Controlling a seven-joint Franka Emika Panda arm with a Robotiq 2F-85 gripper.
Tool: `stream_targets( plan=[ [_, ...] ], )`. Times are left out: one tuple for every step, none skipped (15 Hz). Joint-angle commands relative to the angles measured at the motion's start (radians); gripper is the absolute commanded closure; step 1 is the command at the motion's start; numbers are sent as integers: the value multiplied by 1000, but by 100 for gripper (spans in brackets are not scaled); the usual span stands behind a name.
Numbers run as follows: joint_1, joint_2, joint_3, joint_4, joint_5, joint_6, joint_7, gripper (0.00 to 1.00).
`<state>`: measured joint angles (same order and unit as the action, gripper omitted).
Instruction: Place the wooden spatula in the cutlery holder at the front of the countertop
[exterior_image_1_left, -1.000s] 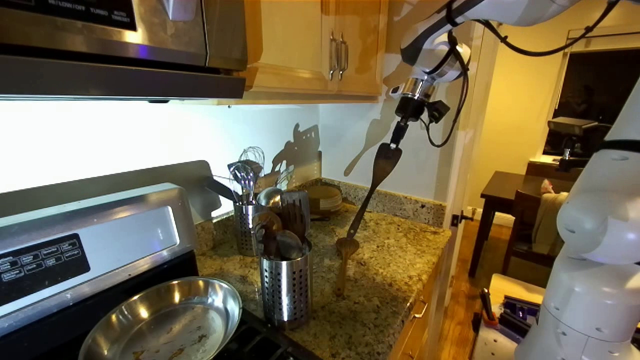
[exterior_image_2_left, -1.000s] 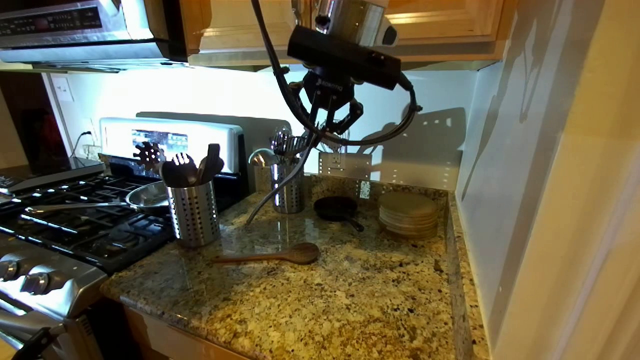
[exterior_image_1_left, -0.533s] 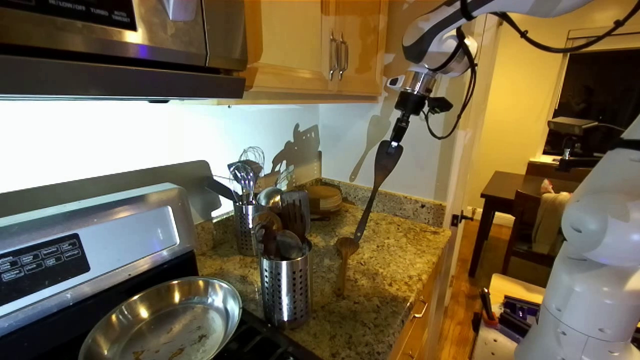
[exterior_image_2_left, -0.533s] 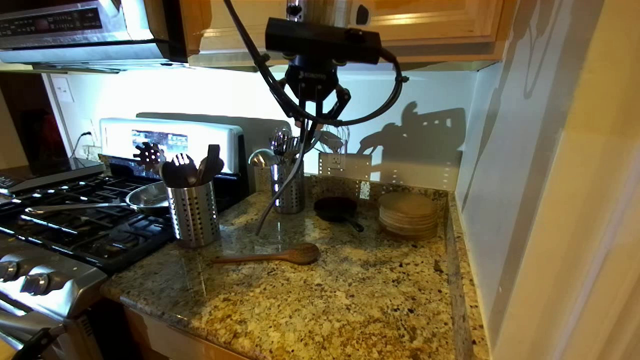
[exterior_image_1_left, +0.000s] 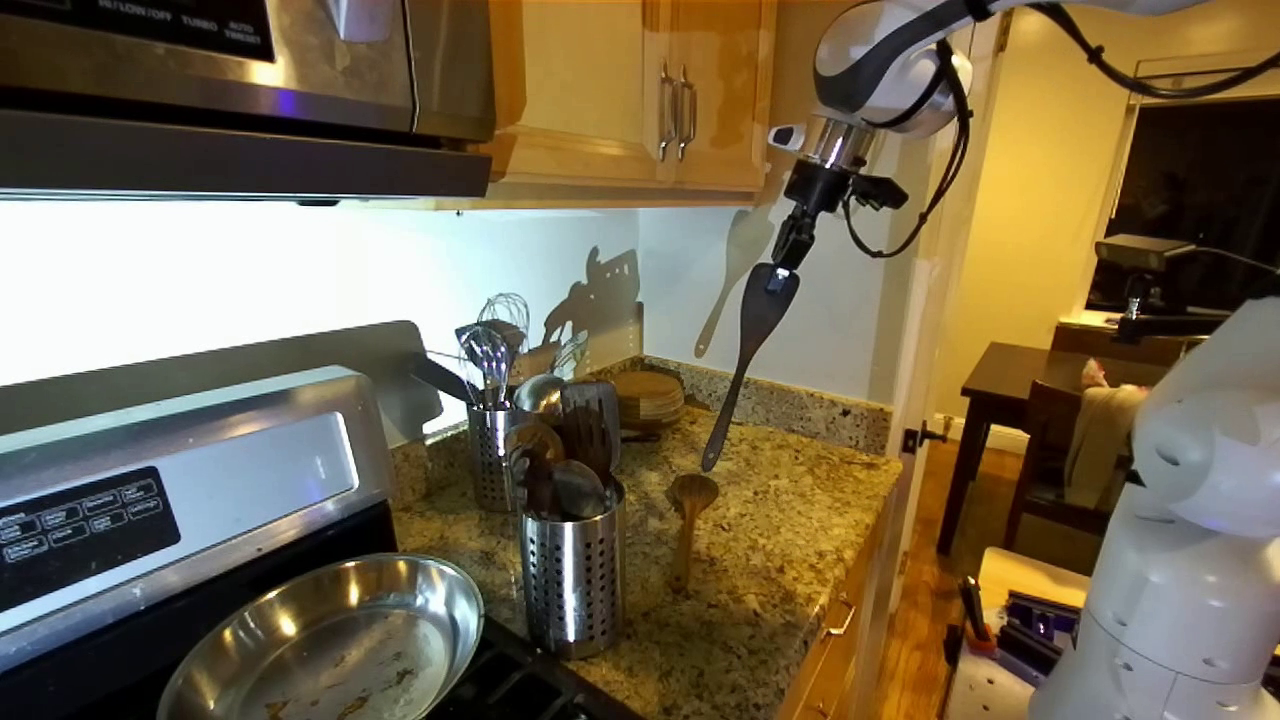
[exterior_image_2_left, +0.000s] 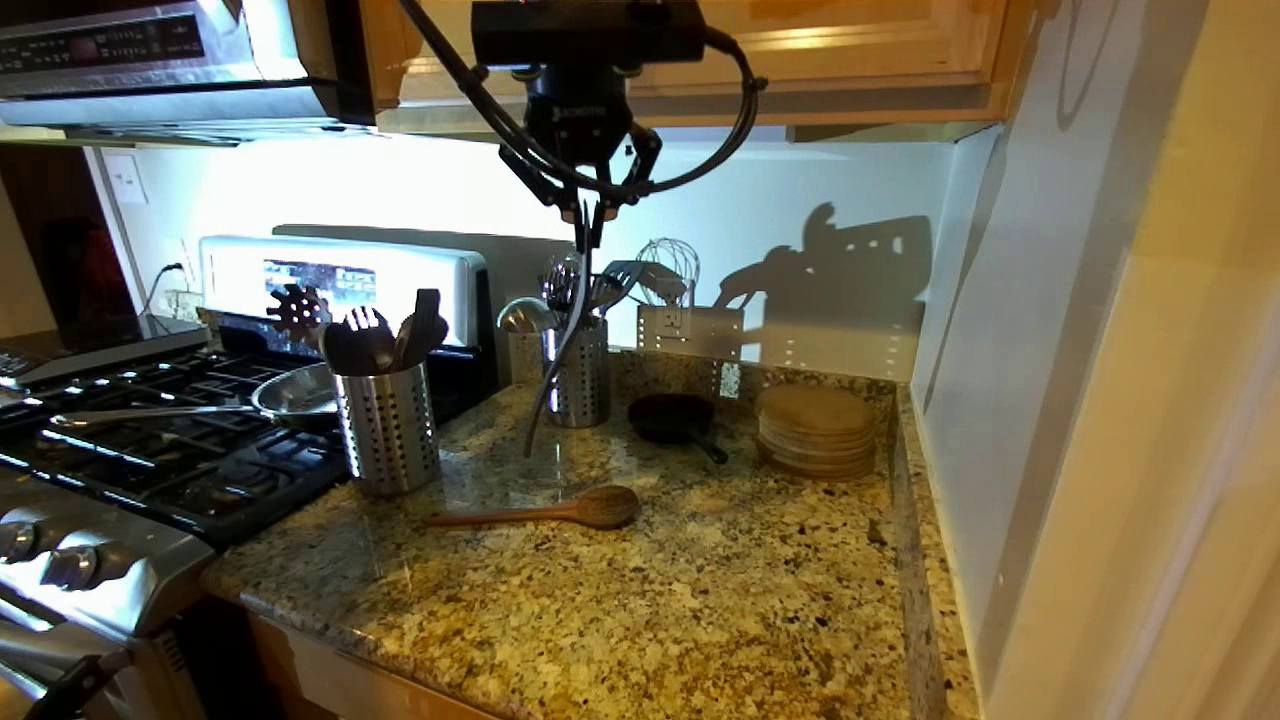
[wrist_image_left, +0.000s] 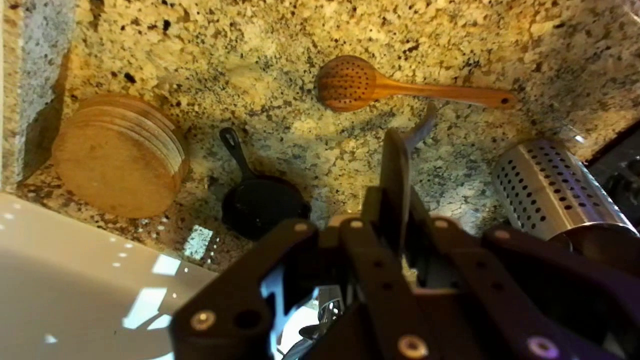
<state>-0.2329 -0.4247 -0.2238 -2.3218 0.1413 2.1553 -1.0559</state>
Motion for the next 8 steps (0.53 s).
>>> stream_targets(
  plan=[
    [36, -92, 14, -65, -66, 61, 75, 94],
    [43, -101, 19, -68, -77, 65, 87, 93],
    [49, -111, 25, -73, -89, 72, 102, 93],
    [54, -117, 30, -77, -99, 78, 116, 93],
    [71, -69, -5, -28, -81, 33, 80, 89],
    [77, -77, -1, -33, -88, 37, 91, 89],
    [80, -82, 2, -36, -91, 38, 97, 89],
    [80, -83, 2, -37, -93, 38, 99, 89]
  ],
)
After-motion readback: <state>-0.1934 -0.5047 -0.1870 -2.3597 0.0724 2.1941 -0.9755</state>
